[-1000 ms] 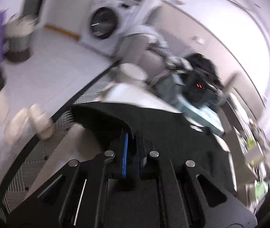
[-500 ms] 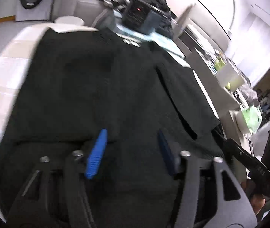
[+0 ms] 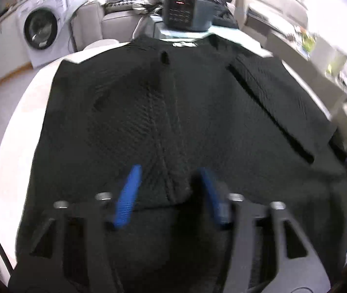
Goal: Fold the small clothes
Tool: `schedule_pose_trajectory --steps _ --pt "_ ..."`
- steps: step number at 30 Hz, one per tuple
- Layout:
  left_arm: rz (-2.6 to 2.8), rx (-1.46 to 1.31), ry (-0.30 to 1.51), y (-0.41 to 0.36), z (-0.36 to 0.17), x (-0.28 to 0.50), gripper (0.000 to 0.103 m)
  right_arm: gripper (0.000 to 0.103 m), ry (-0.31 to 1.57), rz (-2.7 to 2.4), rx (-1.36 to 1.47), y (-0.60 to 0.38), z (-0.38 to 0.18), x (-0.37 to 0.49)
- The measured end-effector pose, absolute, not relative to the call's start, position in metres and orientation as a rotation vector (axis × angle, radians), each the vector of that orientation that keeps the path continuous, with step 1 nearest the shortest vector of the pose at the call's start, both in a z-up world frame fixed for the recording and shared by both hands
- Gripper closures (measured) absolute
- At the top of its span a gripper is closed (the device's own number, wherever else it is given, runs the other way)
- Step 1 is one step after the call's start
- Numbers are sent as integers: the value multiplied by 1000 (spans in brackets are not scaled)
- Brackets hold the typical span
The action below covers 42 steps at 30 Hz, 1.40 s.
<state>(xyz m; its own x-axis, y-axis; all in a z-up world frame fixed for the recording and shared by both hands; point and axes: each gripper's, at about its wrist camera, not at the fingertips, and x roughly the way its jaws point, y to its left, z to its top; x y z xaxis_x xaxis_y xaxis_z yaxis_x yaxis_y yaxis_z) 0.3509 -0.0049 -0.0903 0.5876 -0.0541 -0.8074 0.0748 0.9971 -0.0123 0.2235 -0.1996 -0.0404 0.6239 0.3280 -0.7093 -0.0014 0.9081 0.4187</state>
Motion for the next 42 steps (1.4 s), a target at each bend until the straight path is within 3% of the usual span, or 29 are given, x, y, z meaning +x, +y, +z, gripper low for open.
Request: schedule_pose_trajectory --steps 2,7,9,11,15,17,18,27,34,37,40,42 --pt "-88 57 933 -9 -90 348 89 49 890 191 408 -202 -42 225" --pt "-170 22 938 -1 -77 336 92 49 888 187 411 -205 -43 224" --pt "-159 -4 967 4 -80 334 86 49 893 184 416 -205 -45 227" --pt "-174 -79 1000 9 -80 331 66 49 901 179 423 -205 -47 228" --pt "-203 -162 930 21 -61 316 48 49 902 178 410 -205 -47 225" --pt "-186 -176 869 34 -50 306 30 49 903 171 411 -208 -47 225" --pt "-164 -171 844 41 -47 306 27 49 903 166 415 -210 -48 224" --pt "72 -138 981 91 -80 324 27 49 975 119 367 -206 -62 238" --pt "34 -188 903 109 -53 251 23 49 996 79 283 -217 -54 216" --pt "33 -197 880 111 -41 209 17 37 990 97 262 -223 -48 199" --pt "30 -209 881 115 -35 173 2 26 974 99 253 -232 -43 179" --pt "32 -223 876 117 -32 148 1 21 974 102 252 -238 -41 166"
